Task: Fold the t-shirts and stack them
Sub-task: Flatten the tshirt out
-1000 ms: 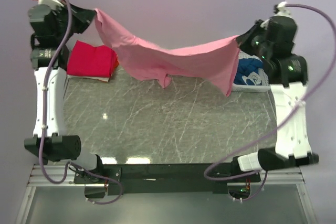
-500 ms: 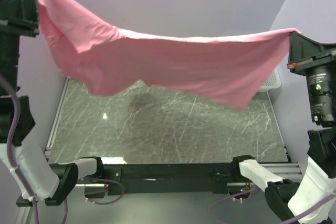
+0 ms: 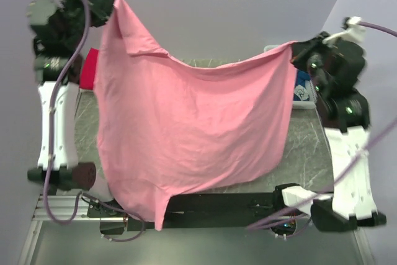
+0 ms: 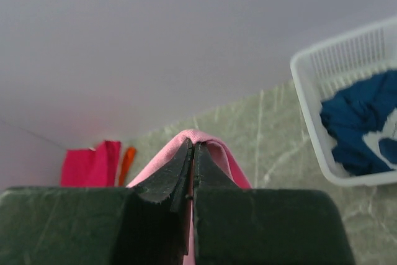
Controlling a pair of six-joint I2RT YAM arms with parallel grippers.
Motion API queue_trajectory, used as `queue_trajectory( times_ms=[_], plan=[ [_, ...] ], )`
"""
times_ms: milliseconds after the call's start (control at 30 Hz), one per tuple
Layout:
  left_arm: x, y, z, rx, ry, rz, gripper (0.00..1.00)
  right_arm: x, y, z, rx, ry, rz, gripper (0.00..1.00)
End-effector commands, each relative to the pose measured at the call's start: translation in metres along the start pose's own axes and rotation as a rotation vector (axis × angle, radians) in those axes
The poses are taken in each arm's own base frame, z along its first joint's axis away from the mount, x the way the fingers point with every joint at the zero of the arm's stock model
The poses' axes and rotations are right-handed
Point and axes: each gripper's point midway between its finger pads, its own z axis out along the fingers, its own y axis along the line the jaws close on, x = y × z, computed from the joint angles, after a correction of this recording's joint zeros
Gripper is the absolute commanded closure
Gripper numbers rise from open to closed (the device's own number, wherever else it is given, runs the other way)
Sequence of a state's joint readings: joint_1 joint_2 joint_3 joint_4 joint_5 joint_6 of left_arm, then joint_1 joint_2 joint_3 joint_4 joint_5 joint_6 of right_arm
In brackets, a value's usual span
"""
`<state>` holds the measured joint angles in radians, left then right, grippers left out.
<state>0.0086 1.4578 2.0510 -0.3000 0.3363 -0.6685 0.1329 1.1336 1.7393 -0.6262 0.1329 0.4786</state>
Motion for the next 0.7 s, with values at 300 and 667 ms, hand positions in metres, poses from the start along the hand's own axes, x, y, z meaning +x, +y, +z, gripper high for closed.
queue_trajectory(
  times_ms=[300, 667],
  plan=[
    [0.032, 0.018, 0.03, 0.039, 0.088, -0.055, 1.0, 0.018, 0.0, 0.035, 0.005, 0.035, 0.045, 1.0],
    [-0.013, -0.009, -0.05, -0.083, -0.04, 0.001, 1.0, -0.015, 0.003, -0.039, -0.048, -0.078, 0.048, 1.0]
  ],
)
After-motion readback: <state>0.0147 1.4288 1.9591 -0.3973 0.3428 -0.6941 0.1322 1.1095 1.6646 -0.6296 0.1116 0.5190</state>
